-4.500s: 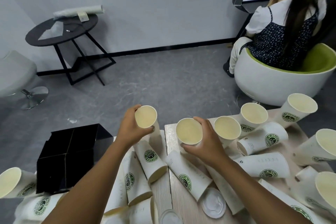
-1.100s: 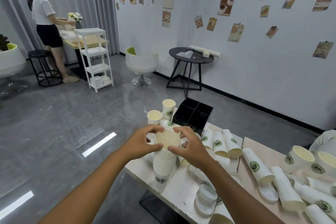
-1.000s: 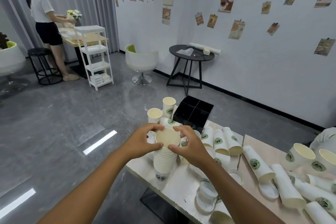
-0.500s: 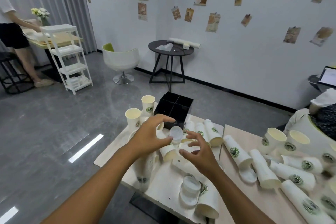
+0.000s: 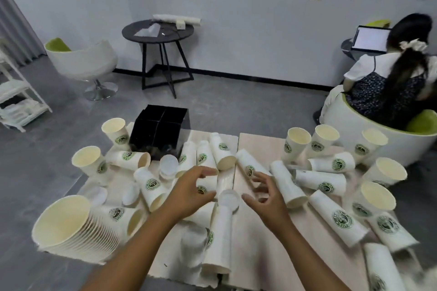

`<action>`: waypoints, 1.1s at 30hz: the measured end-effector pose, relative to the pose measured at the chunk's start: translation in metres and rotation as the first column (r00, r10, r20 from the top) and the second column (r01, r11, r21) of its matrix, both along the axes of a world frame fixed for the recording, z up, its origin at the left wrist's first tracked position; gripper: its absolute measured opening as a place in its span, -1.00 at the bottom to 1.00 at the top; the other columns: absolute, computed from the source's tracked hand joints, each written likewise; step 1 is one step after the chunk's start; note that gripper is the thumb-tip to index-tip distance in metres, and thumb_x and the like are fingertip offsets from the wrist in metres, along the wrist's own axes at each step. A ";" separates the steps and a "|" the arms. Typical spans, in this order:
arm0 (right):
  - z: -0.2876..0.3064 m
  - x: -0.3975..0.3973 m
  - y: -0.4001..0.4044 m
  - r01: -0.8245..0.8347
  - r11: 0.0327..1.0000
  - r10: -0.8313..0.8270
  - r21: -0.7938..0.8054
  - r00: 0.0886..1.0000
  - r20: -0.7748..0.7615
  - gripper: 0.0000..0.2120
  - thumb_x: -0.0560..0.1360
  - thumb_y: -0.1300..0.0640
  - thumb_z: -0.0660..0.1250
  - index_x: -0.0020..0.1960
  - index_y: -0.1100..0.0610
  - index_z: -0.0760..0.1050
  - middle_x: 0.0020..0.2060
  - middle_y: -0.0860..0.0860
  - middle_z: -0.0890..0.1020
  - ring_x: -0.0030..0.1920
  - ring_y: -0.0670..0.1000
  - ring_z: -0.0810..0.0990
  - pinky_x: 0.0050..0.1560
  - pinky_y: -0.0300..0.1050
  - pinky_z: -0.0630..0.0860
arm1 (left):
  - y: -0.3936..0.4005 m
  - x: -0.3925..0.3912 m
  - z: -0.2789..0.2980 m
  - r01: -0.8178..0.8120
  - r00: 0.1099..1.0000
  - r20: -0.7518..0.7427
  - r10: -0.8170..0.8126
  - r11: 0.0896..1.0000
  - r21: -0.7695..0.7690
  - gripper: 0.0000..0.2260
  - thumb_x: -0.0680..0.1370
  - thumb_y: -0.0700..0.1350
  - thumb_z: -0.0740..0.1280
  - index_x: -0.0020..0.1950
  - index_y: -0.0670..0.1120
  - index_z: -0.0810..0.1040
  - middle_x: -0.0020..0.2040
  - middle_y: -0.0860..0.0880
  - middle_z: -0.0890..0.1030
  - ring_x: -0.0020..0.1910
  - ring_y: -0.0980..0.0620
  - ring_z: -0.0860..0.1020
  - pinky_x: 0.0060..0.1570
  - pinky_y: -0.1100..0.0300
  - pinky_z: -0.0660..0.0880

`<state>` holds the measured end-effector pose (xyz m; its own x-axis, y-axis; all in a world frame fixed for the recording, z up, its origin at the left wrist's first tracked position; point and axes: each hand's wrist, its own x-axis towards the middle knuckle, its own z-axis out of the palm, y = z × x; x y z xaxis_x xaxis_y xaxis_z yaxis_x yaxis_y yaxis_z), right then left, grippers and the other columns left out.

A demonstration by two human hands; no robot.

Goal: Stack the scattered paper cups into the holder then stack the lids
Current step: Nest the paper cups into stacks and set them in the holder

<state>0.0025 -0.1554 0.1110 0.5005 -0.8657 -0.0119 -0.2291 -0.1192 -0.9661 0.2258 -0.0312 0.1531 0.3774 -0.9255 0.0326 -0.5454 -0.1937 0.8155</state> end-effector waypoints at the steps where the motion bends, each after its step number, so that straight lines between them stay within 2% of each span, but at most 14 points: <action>1: -0.004 -0.010 -0.010 0.032 0.999 -0.032 0.008 0.999 0.003 -0.40 0.40 0.09 0.61 0.33 -0.23 0.45 0.24 -0.21 0.57 0.15 -0.19 0.56 -0.03 -0.26 0.55 | -0.013 -0.008 -0.007 0.007 1.000 -0.014 -0.007 1.000 0.012 -0.56 0.44 -0.11 0.57 0.24 0.21 0.55 0.23 0.30 0.57 0.23 0.27 0.50 0.11 0.40 0.43; 3: -0.007 -0.026 -0.033 0.088 0.996 -0.088 0.018 0.996 0.009 -0.39 0.33 -0.02 0.59 0.32 -0.23 0.45 0.25 -0.21 0.57 0.20 -0.14 0.57 -0.01 -0.21 0.56 | -0.038 -0.024 -0.015 0.016 0.999 -0.028 -0.015 1.000 0.022 -0.57 0.45 -0.09 0.58 0.25 0.18 0.55 0.24 0.30 0.57 0.23 0.27 0.50 0.11 0.35 0.44; 6: -0.004 -0.050 -0.078 0.168 0.986 -0.168 -0.002 0.986 0.002 -0.38 0.36 0.10 0.60 0.34 -0.13 0.46 0.27 -0.11 0.57 0.14 -0.07 0.60 -0.03 -0.26 0.56 | -0.080 -0.051 -0.018 0.040 0.998 -0.055 -0.040 0.999 0.010 -0.57 0.46 -0.10 0.58 0.23 0.20 0.54 0.21 0.32 0.57 0.22 0.29 0.51 0.10 0.35 0.46; 8: 0.002 -0.065 -0.108 0.218 0.975 -0.218 -0.030 0.976 -0.002 -0.38 0.34 0.08 0.58 0.36 -0.06 0.46 0.27 -0.08 0.57 0.12 -0.09 0.61 -0.02 -0.28 0.57 | -0.106 -0.069 -0.017 0.066 0.995 -0.077 -0.066 0.998 -0.004 -0.56 0.46 -0.14 0.58 0.25 0.17 0.54 0.19 0.37 0.55 0.21 0.28 0.52 0.07 0.37 0.47; 11: -0.002 -0.086 -0.138 0.255 0.966 -0.257 -0.039 0.966 -0.043 -0.35 0.33 0.00 0.57 0.37 -0.12 0.44 0.29 -0.14 0.54 0.17 -0.07 0.58 0.07 -0.16 0.57 | -0.138 -0.091 -0.022 0.083 0.990 -0.115 -0.085 0.996 -0.021 -0.55 0.45 -0.17 0.58 0.28 0.07 0.55 0.19 0.35 0.55 0.18 0.26 0.53 0.01 0.41 0.45; 15: -0.044 -0.107 -0.141 0.234 0.970 -0.243 -0.066 0.944 -0.221 -0.30 0.33 0.10 0.64 0.35 -0.17 0.40 0.25 -0.09 0.49 0.22 -0.02 0.51 0.16 -0.36 0.40 | -0.160 -0.113 -0.045 0.062 0.983 -0.173 -0.053 0.997 0.044 -0.58 0.48 -0.04 0.57 0.28 0.15 0.53 0.21 0.29 0.58 0.15 0.31 0.54 -0.01 0.47 0.42; 17: -0.070 -0.110 -0.133 0.196 0.978 -0.208 -0.070 0.924 -0.321 -0.27 0.31 0.04 0.65 0.37 -0.15 0.39 0.26 -0.11 0.42 0.30 0.01 0.43 0.30 -0.20 0.39 | -0.160 -0.119 -0.058 0.061 0.982 -0.183 -0.044 0.994 0.087 -0.56 0.47 -0.06 0.58 0.28 0.17 0.53 0.22 0.30 0.58 0.15 0.33 0.55 -0.03 0.47 0.42; 19: -0.090 -0.107 -0.126 0.174 0.981 -0.195 -0.088 0.885 -0.424 -0.23 0.29 -0.09 0.62 0.41 -0.13 0.35 0.32 -0.10 0.37 0.30 0.05 0.38 0.35 -0.01 0.40 | -0.155 -0.123 -0.067 0.062 0.981 -0.192 -0.039 0.991 0.117 -0.55 0.46 -0.12 0.58 0.27 0.16 0.54 0.22 0.28 0.59 0.14 0.32 0.56 -0.04 0.45 0.42; 22: -0.111 -0.094 -0.120 0.138 0.978 -0.204 -0.159 0.801 -0.562 -0.09 0.25 -0.25 0.52 0.51 -0.08 0.28 0.37 0.01 0.36 0.26 0.17 0.37 0.30 0.10 0.43 | -0.145 -0.123 -0.076 0.009 0.979 -0.201 0.023 0.988 0.154 -0.57 0.46 -0.15 0.57 0.23 0.16 0.55 0.20 0.26 0.61 0.13 0.28 0.57 -0.04 0.39 0.47; 24: -0.119 -0.087 -0.115 0.125 0.972 -0.222 -0.199 0.759 -0.612 -0.07 0.26 -0.26 0.52 0.53 -0.05 0.27 0.35 0.07 0.38 0.27 0.20 0.37 0.29 0.11 0.43 | -0.139 -0.122 -0.079 -0.027 0.979 -0.196 0.060 0.986 0.166 -0.57 0.46 -0.15 0.57 0.22 0.18 0.55 0.20 0.26 0.62 0.13 0.26 0.58 0.00 0.29 0.51; 27: -0.123 -0.081 -0.109 0.144 0.964 -0.254 -0.224 0.749 -0.612 -0.07 0.28 -0.24 0.53 0.55 -0.08 0.25 0.34 0.06 0.37 0.30 0.17 0.35 0.23 0.11 0.46 | -0.137 -0.118 -0.077 -0.031 0.983 -0.176 0.060 0.986 0.163 -0.55 0.45 -0.13 0.58 0.22 0.21 0.54 0.22 0.27 0.61 0.16 0.24 0.58 0.04 0.21 0.54; 30: -0.120 -0.082 -0.106 0.164 0.958 -0.276 -0.236 0.750 -0.602 -0.13 0.26 -0.26 0.52 0.50 -0.09 0.31 0.35 0.04 0.40 0.31 0.16 0.40 0.24 0.12 0.44 | -0.141 -0.116 -0.072 0.004 0.988 -0.154 0.019 0.989 0.149 -0.53 0.45 -0.10 0.59 0.26 0.22 0.52 0.25 0.27 0.59 0.19 0.24 0.57 0.06 0.19 0.55; 33: -0.110 -0.088 -0.102 0.238 0.940 -0.334 -0.244 0.789 -0.516 -0.18 0.22 -0.34 0.40 0.41 -0.02 0.41 0.28 0.01 0.47 0.26 0.15 0.45 0.21 0.13 0.42 | -0.146 -0.121 -0.068 0.063 0.991 -0.127 -0.045 0.988 0.138 -0.51 0.45 -0.08 0.58 0.30 0.21 0.51 0.25 0.30 0.57 0.21 0.25 0.55 0.07 0.25 0.52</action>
<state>-0.0859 -0.2573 0.0011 0.1823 -0.9816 -0.0564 -0.7563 -0.1033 -0.6460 0.1052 -0.1776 0.0852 0.3198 -0.9365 -0.1440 -0.4552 -0.2852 0.8434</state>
